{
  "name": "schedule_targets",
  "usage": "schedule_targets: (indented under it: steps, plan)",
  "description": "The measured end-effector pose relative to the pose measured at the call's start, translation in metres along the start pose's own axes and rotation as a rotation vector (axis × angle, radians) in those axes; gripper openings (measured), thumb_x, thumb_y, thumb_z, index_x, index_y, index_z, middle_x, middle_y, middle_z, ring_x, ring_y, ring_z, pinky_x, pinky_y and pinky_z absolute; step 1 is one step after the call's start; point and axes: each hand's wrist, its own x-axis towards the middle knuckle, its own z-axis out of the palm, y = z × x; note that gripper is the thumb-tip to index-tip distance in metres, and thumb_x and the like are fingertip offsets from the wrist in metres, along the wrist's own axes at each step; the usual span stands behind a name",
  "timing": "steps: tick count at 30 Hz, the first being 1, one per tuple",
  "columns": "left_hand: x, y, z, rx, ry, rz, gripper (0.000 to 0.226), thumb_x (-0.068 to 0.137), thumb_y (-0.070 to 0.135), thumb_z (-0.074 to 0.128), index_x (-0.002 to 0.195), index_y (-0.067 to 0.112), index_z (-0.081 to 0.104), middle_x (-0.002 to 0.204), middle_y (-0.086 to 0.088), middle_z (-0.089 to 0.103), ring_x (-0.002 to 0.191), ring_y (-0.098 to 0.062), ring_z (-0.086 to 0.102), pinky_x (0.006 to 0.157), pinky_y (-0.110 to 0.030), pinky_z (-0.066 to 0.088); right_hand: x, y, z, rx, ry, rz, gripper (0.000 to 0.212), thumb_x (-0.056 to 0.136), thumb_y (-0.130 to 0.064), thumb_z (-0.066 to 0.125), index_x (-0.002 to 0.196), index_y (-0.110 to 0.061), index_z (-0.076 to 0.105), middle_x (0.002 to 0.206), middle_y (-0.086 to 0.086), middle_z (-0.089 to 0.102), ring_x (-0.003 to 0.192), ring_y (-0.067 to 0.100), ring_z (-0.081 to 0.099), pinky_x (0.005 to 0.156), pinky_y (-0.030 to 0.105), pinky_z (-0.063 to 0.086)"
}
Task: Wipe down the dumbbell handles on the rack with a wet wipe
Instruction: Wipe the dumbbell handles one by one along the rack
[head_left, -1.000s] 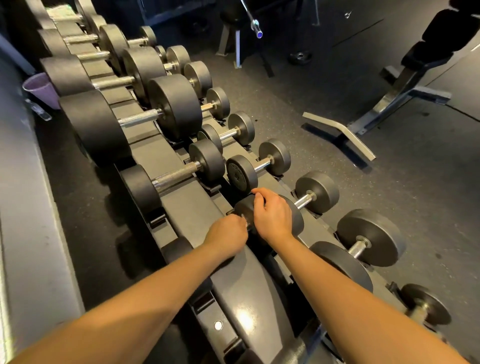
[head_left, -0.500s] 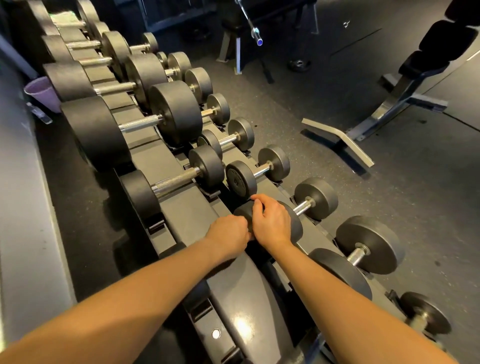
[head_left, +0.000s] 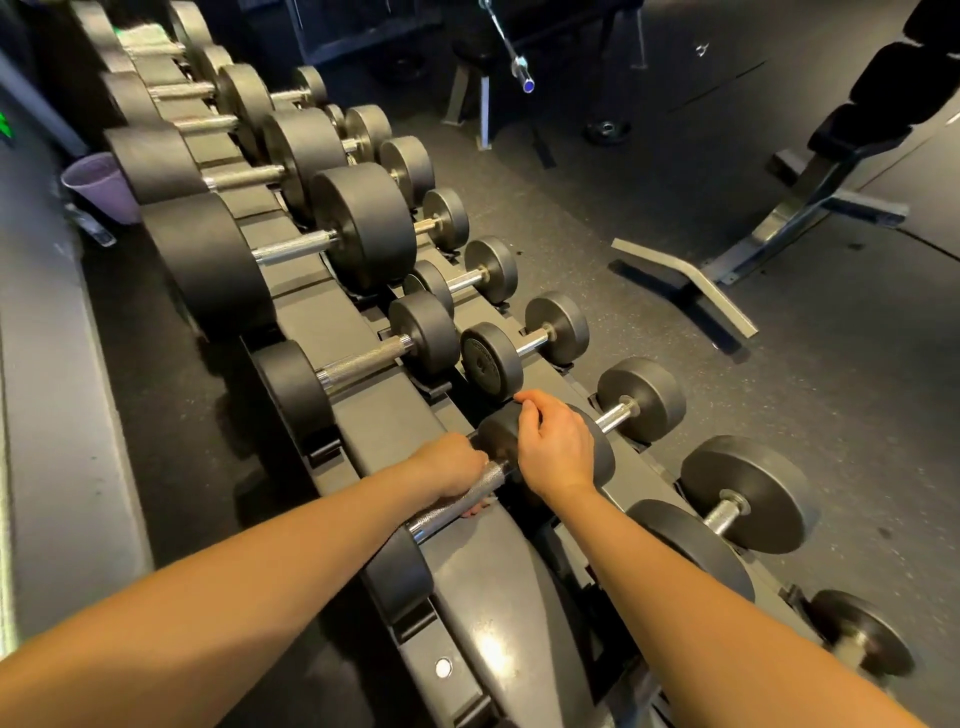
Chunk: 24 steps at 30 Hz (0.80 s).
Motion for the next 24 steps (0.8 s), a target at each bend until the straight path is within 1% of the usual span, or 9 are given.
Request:
schedule_targets:
  steps: [1, 3, 5, 7, 11, 13, 15, 19, 24]
  plan:
    - [-0.005, -0.004, -0.002, 0.23, 0.13, 0.105, 0.035, 0.107, 0.03, 0.043, 0.096, 0.009, 0.068, 0.091, -0.012, 0.069, 0.084, -0.026, 0.067, 0.074, -0.037, 0.054, 0.0, 0.0, 0.0, 0.0, 0.001, 0.002, 0.033, 0.107, -0.032, 0.039, 0.126, -0.028, 0.065, 0.116, -0.007, 0.07, 0.102, 0.012, 0.062, 0.093, 0.038, 0.053]
    - [-0.023, -0.014, -0.007, 0.477, 0.269, 0.244, 0.034, 0.105, 0.033, 0.05, 0.075, 0.019, 0.058, 0.076, -0.001, 0.06, 0.075, -0.021, 0.062, 0.06, -0.03, 0.043, 0.0, 0.0, 0.001, -0.004, 0.003, 0.004, 0.032, 0.107, -0.033, 0.039, 0.126, -0.028, 0.065, 0.116, -0.008, 0.069, 0.102, 0.01, 0.06, 0.094, 0.037, 0.053]
    - [-0.034, -0.022, -0.014, 0.645, 0.358, 0.333, 0.038, 0.102, 0.035, 0.057, 0.067, 0.02, 0.051, 0.077, 0.002, 0.053, 0.08, -0.022, 0.061, 0.066, -0.035, 0.049, 0.001, 0.001, 0.001, -0.001, 0.01, 0.003, 0.032, 0.107, -0.033, 0.039, 0.124, -0.028, 0.065, 0.114, -0.009, 0.069, 0.099, 0.008, 0.059, 0.093, 0.037, 0.053]
    - [-0.038, -0.019, -0.017, 0.569, 0.44, 0.416, 0.033, 0.101, 0.038, 0.06, 0.072, 0.02, 0.062, 0.085, 0.003, 0.054, 0.082, -0.018, 0.058, 0.073, -0.039, 0.052, 0.001, 0.001, 0.001, 0.001, 0.016, -0.003, 0.032, 0.106, -0.033, 0.039, 0.123, -0.028, 0.066, 0.112, -0.009, 0.07, 0.097, 0.008, 0.06, 0.091, 0.038, 0.054]
    - [-0.028, 0.005, -0.003, -0.103, 0.404, 0.414, 0.015, 0.092, 0.027, 0.073, 0.079, 0.021, 0.068, 0.07, 0.004, 0.065, 0.068, -0.014, 0.063, 0.067, -0.035, 0.054, 0.001, 0.001, 0.002, -0.009, 0.027, -0.015, 0.033, 0.105, -0.032, 0.038, 0.121, -0.027, 0.067, 0.105, -0.007, 0.071, 0.095, 0.012, 0.062, 0.086, 0.038, 0.055]
    - [-0.023, 0.009, 0.005, -0.044, 0.471, 0.429, 0.017, 0.086, 0.023, 0.076, 0.08, 0.018, 0.061, 0.072, 0.001, 0.063, 0.07, -0.018, 0.06, 0.064, -0.037, 0.051, 0.001, 0.002, 0.002, -0.016, 0.03, -0.01, 0.033, 0.105, -0.032, 0.038, 0.121, -0.027, 0.067, 0.104, -0.006, 0.071, 0.094, 0.013, 0.062, 0.085, 0.037, 0.054]
    - [-0.02, 0.004, 0.006, 0.175, 0.493, 0.447, 0.018, 0.089, 0.028, 0.073, 0.078, 0.016, 0.064, 0.077, -0.002, 0.062, 0.074, -0.021, 0.059, 0.066, -0.04, 0.052, 0.001, 0.002, 0.002, -0.017, 0.039, -0.013, 0.033, 0.105, -0.032, 0.038, 0.121, -0.027, 0.067, 0.103, -0.006, 0.071, 0.092, 0.013, 0.062, 0.084, 0.036, 0.054]
    - [-0.022, -0.004, -0.002, 0.372, 0.399, 0.466, 0.027, 0.098, 0.032, 0.064, 0.079, 0.015, 0.075, 0.075, -0.002, 0.065, 0.072, -0.018, 0.061, 0.069, -0.041, 0.053, 0.0, 0.0, 0.002, -0.015, 0.036, -0.023, 0.032, 0.106, -0.032, 0.039, 0.121, -0.028, 0.066, 0.104, -0.007, 0.071, 0.091, 0.011, 0.062, 0.084, 0.036, 0.055]
    - [-0.033, -0.012, -0.022, 0.197, 0.153, 0.314, 0.013, 0.093, 0.023, 0.072, 0.085, 0.019, 0.062, 0.082, 0.004, 0.059, 0.08, -0.015, 0.056, 0.066, -0.029, 0.042, 0.0, 0.002, -0.001, -0.032, 0.015, -0.033, 0.033, 0.107, -0.031, 0.038, 0.124, -0.025, 0.066, 0.112, -0.007, 0.07, 0.091, 0.005, 0.053, 0.087, 0.029, 0.048]
